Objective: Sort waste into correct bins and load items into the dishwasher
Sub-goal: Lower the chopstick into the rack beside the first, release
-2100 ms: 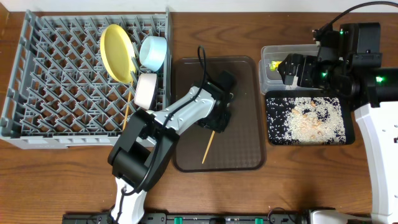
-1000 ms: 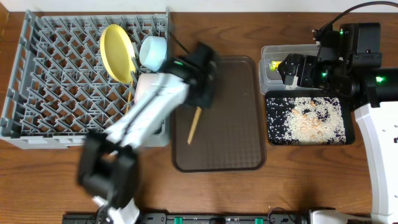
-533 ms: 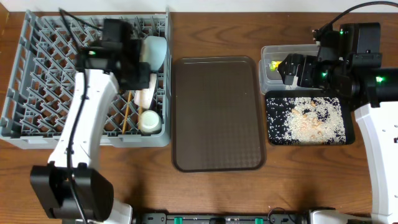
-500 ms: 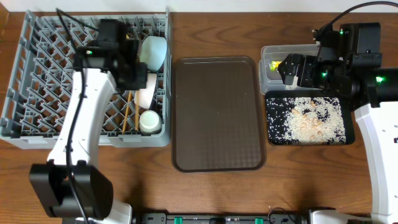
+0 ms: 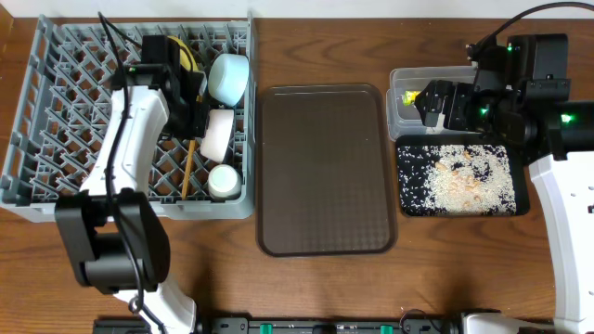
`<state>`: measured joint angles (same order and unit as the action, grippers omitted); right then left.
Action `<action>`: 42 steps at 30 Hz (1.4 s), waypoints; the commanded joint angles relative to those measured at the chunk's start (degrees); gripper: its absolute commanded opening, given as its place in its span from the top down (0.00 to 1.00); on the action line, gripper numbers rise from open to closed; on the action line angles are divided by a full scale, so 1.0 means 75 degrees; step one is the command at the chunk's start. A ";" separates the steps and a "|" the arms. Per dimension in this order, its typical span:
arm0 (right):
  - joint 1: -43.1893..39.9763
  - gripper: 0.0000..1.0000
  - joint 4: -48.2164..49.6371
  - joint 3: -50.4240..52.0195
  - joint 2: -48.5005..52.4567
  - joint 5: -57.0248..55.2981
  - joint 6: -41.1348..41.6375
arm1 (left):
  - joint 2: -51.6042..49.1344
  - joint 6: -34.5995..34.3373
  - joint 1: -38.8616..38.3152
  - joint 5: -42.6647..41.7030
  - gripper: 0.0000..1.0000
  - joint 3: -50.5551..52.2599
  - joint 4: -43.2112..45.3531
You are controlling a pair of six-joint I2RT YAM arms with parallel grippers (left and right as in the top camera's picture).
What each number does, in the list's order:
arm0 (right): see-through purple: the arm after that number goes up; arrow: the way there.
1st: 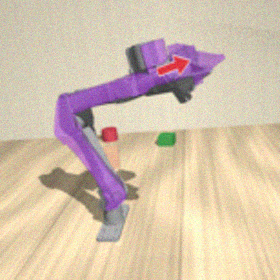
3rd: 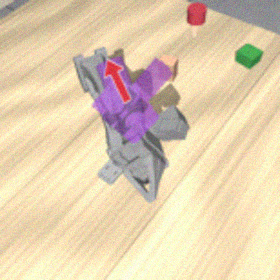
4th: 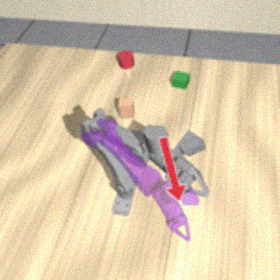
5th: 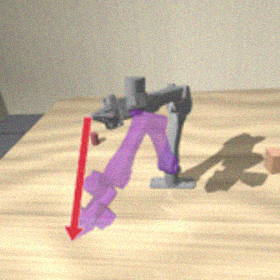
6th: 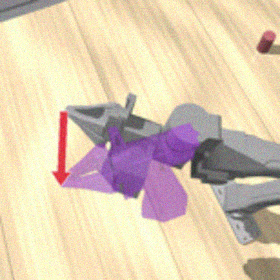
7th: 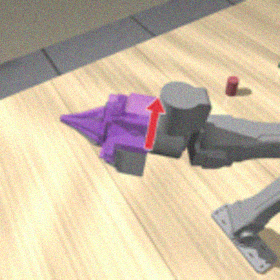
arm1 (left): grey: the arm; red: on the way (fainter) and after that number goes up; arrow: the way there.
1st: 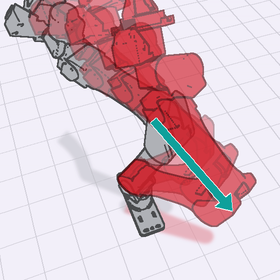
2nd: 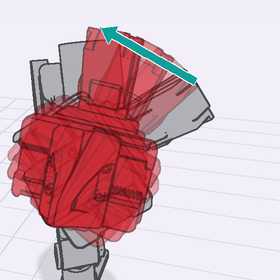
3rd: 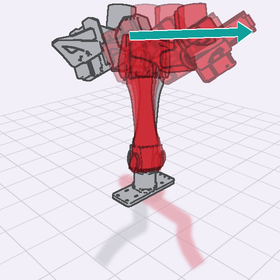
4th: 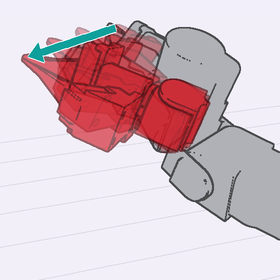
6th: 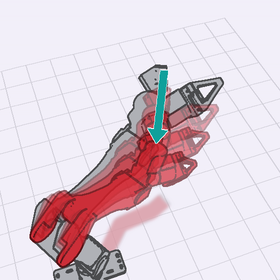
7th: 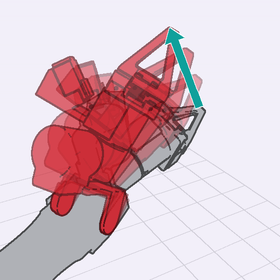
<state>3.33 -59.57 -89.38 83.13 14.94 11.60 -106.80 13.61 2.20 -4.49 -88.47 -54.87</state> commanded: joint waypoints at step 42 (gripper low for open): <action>-0.0087 0.01 -0.0012 -0.0017 0.0017 -0.0017 0.0076 | 0.2037 -0.1212 -0.0137 0.0662 0.56 -0.0102 -0.0796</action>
<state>3.33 -59.57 -89.38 83.13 14.94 11.60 -99.74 7.22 2.00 0.40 -88.42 -59.16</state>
